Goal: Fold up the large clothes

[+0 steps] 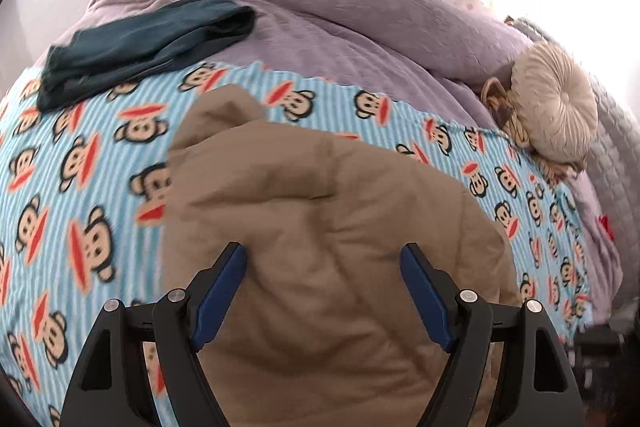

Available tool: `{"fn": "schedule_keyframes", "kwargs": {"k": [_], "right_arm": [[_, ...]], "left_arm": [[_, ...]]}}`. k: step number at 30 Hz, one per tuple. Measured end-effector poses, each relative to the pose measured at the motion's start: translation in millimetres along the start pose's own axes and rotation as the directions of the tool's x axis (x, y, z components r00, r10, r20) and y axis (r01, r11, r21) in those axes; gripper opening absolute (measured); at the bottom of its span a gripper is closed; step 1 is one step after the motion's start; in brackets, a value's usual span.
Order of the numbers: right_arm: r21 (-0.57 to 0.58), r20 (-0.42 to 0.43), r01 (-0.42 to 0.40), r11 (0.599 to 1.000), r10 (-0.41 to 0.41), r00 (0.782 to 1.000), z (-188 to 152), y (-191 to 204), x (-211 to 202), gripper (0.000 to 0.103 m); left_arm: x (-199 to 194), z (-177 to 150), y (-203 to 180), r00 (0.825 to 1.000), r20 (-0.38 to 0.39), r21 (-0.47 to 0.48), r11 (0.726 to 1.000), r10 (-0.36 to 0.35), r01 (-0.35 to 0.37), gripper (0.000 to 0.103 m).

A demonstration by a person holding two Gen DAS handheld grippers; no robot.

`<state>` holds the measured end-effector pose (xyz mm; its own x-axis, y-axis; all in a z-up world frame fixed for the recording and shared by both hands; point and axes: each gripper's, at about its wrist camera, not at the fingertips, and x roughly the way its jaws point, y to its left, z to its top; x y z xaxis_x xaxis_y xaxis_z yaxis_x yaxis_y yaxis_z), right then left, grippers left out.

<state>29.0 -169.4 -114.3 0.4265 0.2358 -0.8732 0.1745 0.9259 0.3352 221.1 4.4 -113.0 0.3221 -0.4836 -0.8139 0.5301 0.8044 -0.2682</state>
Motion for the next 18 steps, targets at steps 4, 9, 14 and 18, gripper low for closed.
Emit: {"fn": "schedule_keyframes", "kwargs": {"k": [4, 9, 14, 18], "right_arm": [[-0.043, -0.072, 0.023, 0.999, -0.026, 0.997, -11, 15, 28, 0.001], [-0.108, -0.120, 0.215, 0.971, -0.227, 0.966, -30, 0, 70, 0.001], [0.014, -0.170, 0.168, 0.986, -0.163, 0.972, -41, -37, 96, 0.001], [0.016, -0.172, 0.173, 0.985, -0.168, 0.971, -41, -41, 103, 0.001]], "left_arm": [[29, 0, -22, 0.998, -0.029, 0.028, 0.998, 0.057, -0.057, 0.081], [59, -8, -58, 0.989, -0.030, 0.155, 0.978, 0.148, -0.141, 0.081], [73, -15, -72, 0.984, -0.026, 0.195, 0.966, 0.179, -0.171, 0.081], [69, -15, -72, 0.984, -0.032, 0.198, 0.966, 0.178, -0.168, 0.081]]}}
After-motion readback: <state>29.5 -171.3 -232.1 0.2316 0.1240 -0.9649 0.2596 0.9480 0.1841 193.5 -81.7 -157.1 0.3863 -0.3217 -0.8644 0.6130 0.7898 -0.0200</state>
